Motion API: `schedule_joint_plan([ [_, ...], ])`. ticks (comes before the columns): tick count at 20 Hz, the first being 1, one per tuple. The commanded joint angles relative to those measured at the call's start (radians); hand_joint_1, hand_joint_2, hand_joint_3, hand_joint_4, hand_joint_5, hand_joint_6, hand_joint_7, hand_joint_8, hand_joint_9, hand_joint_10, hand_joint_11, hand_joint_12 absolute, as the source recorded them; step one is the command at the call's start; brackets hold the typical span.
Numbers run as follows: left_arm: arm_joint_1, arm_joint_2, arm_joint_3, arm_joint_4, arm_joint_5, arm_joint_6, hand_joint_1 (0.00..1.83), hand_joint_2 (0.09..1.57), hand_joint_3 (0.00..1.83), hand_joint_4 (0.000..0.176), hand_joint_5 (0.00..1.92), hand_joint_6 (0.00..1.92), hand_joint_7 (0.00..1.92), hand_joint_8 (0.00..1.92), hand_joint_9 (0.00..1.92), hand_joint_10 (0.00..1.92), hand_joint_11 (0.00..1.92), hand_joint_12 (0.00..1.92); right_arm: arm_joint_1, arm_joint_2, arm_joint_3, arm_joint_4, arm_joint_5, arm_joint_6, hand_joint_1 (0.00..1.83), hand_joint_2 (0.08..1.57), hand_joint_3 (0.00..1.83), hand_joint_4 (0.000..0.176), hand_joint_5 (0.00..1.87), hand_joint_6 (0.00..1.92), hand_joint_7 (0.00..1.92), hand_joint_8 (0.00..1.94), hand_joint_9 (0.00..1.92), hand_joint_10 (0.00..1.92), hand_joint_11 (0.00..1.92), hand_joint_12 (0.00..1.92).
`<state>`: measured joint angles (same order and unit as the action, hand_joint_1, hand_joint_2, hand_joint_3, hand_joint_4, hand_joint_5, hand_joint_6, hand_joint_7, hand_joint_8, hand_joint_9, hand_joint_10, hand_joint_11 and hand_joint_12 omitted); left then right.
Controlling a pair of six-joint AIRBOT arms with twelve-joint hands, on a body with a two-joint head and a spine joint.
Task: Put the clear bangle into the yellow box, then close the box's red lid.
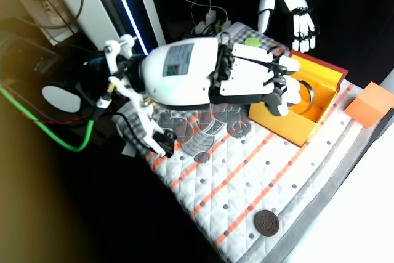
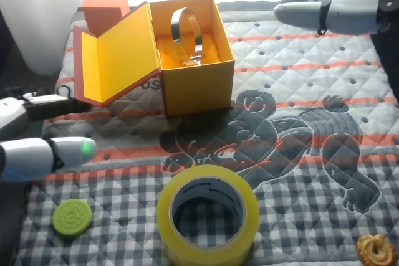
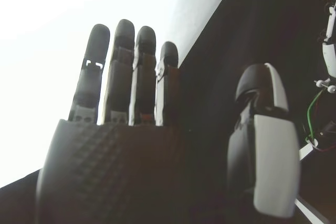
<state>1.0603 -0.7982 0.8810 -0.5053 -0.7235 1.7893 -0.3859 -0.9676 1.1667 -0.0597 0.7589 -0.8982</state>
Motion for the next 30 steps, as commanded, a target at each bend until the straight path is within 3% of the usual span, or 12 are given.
schedule_joint_plan([
  [1,-0.016,-0.012,0.011,0.02,-0.051,0.007,0.28,1.04,0.0,0.176,0.27,0.0,0.21,0.0,0.15,0.0,0.01,0.03,0.006,0.008,0.0,0.021,0.125,-0.002,0.4,1.15,0.0,0.02,0.39,0.0,0.53,0.0,0.57,0.03,0.06,1.37],
  [2,-0.021,-0.023,0.022,0.02,-0.036,0.007,0.28,1.03,0.0,0.176,0.28,0.0,0.21,0.0,0.16,0.01,0.04,0.05,0.002,0.008,0.0,0.024,0.125,-0.002,0.36,1.17,0.0,0.004,0.37,0.0,0.49,0.0,0.52,0.01,0.04,1.28],
  [4,-0.026,-0.038,0.038,0.015,-0.016,0.007,0.29,1.02,0.0,0.176,0.3,0.01,0.23,0.01,0.17,0.01,0.06,0.06,-0.003,0.008,0.0,0.029,0.125,-0.002,0.35,1.18,0.0,0.006,0.36,0.0,0.5,0.01,0.54,0.01,0.05,1.27],
  [8,-0.036,-0.051,0.055,-0.005,-0.016,0.007,0.28,1.02,0.0,0.176,0.28,0.0,0.19,0.0,0.14,0.0,0.02,0.06,-0.011,0.01,0.0,0.037,0.126,-0.002,0.34,1.2,0.0,0.024,0.35,0.0,0.52,0.0,0.57,0.01,0.1,1.19],
  [9,-0.038,-0.056,0.058,-0.008,-0.02,0.007,0.26,1.04,0.01,0.176,0.26,0.0,0.16,0.0,0.11,0.0,0.02,0.06,-0.013,0.01,0.0,0.04,0.127,-0.002,0.34,1.22,0.0,0.038,0.34,0.0,0.5,0.0,0.55,0.0,0.1,1.13],
  [14,-0.046,-0.072,0.064,-0.03,-0.054,0.007,0.23,1.05,0.0,0.176,0.18,0.0,0.11,0.0,0.03,0.0,0.0,0.0,-0.025,0.011,0.0,0.052,0.133,-0.002,0.3,1.23,0.0,0.038,0.33,0.0,0.5,0.01,0.57,0.01,0.15,1.05],
  [15,-0.047,-0.072,0.064,-0.037,-0.067,0.007,0.26,1.05,0.0,0.176,0.11,0.0,0.07,0.0,0.0,0.0,0.0,0.0,-0.027,0.011,0.0,0.056,0.136,-0.002,0.27,1.23,0.0,0.058,0.31,0.0,0.48,0.0,0.51,0.0,0.06,1.06],
  [17,-0.051,-0.074,0.064,-0.048,-0.091,0.007,0.22,1.06,0.0,0.176,0.06,0.0,0.04,0.0,0.0,0.0,0.0,0.0,-0.032,0.013,0.0,0.062,0.141,-0.002,0.24,1.24,0.0,0.063,0.3,0.0,0.49,0.0,0.51,0.01,0.05,1.07],
  [22,-0.084,-0.083,0.061,-0.056,-0.158,0.006,0.14,1.07,0.01,0.176,0.07,0.0,0.03,0.0,0.0,0.0,0.0,0.0,-0.041,0.02,-0.001,0.074,0.154,-0.002,0.23,1.26,0.0,0.058,0.3,0.0,0.51,0.0,0.55,0.01,0.05,1.18],
  [26,-0.114,-0.085,0.065,-0.038,-0.2,-0.038,0.14,1.08,0.0,0.176,0.08,0.0,0.04,0.01,0.0,0.0,0.0,0.0,-0.046,0.021,-0.001,0.077,0.156,-0.002,0.21,1.27,0.0,0.067,0.29,0.0,0.46,0.0,0.51,0.0,0.06,1.06],
  [28,-0.136,-0.085,0.066,-0.027,-0.214,-0.047,0.05,1.09,0.01,0.176,0.03,0.0,0.03,0.0,0.0,0.0,0.0,0.0,-0.048,0.022,-0.001,0.078,0.156,-0.002,0.18,1.28,0.01,0.042,0.28,0.0,0.47,0.01,0.51,0.01,0.07,1.04],
  [30,-0.164,-0.085,0.067,-0.009,-0.22,-0.047,0.07,1.1,0.01,0.176,0.0,0.0,0.02,0.0,0.0,0.0,0.0,0.0,-0.052,0.022,-0.001,0.08,0.156,-0.002,0.19,1.29,0.0,0.037,0.29,0.0,0.51,0.01,0.54,0.01,0.08,1.11],
])
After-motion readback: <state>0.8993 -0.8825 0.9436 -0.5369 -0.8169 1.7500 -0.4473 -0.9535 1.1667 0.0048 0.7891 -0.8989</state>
